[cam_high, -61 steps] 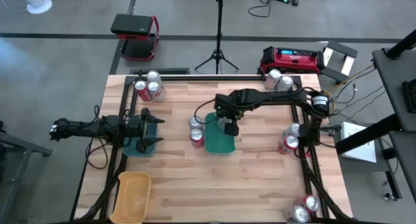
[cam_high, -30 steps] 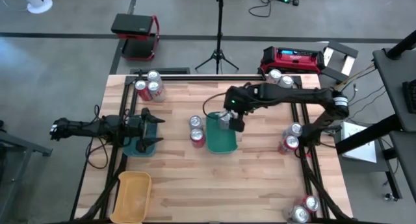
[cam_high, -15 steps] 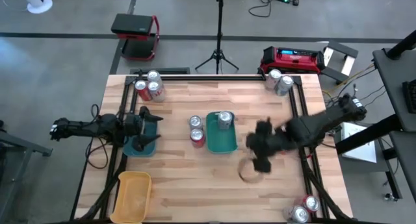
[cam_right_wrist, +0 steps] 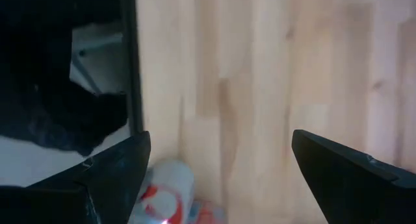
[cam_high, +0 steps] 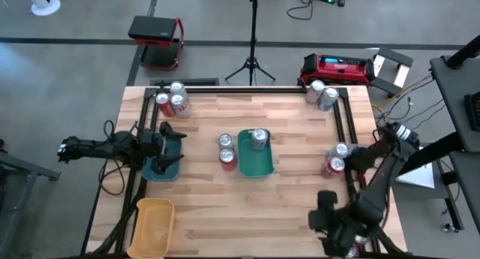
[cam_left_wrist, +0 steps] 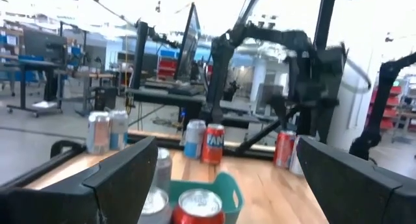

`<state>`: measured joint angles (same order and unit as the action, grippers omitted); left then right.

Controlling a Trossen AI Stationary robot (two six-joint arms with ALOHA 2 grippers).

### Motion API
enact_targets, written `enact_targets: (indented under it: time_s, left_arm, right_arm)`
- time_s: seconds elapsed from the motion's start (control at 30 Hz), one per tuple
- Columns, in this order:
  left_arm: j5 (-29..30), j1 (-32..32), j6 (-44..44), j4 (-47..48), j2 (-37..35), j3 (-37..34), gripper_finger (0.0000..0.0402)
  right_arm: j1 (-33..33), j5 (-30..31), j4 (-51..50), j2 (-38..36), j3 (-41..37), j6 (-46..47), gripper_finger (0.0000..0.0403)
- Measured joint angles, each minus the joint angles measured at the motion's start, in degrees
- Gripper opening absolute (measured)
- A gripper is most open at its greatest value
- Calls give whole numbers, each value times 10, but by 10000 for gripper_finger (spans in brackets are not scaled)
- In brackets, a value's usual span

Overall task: Sort soda cans
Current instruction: Put the bottom right red-silver soda can into the light green bin

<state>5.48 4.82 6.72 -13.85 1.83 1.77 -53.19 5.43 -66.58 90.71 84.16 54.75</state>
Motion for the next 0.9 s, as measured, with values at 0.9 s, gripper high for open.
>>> enact_targets:
  time_s: [0.9]
  left_arm:
    - [45, 0, 36, -132, 41, -8, 355]
  right_arm:
    - [-146, 7, -60, 108, 92, 238, 370]
